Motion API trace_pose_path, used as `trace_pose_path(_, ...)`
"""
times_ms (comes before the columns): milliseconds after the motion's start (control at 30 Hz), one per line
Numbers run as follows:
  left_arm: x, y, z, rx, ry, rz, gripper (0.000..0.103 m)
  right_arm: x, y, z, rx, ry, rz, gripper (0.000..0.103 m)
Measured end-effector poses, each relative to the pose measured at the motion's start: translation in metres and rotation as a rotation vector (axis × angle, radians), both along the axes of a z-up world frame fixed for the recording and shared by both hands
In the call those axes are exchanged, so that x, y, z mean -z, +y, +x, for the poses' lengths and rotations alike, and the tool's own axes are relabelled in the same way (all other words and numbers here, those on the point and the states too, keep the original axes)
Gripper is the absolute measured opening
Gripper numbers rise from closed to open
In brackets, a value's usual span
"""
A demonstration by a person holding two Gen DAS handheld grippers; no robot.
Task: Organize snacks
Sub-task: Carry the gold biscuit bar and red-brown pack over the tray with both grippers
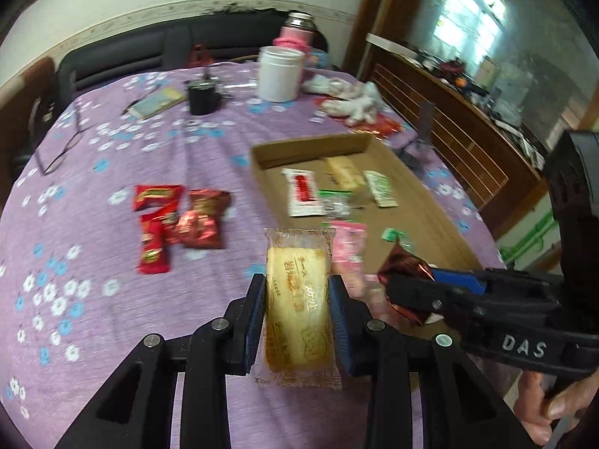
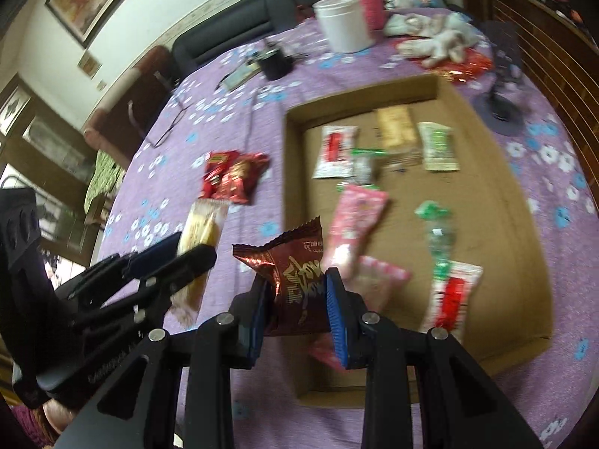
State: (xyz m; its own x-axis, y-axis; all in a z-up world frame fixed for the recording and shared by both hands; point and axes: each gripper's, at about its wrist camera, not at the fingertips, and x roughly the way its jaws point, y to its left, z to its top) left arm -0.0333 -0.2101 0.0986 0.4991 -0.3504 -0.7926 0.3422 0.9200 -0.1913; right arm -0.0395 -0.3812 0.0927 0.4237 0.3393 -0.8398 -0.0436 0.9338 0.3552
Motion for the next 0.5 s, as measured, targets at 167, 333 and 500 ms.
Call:
trace_pose_path(167,0.002,-0.037,-0.003,0.068,0.006,0.015,0.034,0.003,-0.032,0.002,0.062,0.013,0.006,0.028)
trace_pose_path(333,0.010,-0.066,-0.004,0.113,0.033,0.018,0.034,0.010,-0.063,0.003,0.123,0.041,0.002,0.028)
trace_pose_path(500,0.023,-0.091,-0.005,0.154,0.072,0.012,0.034,0.017,-0.086,0.003,0.159,0.063,-0.012,0.028)
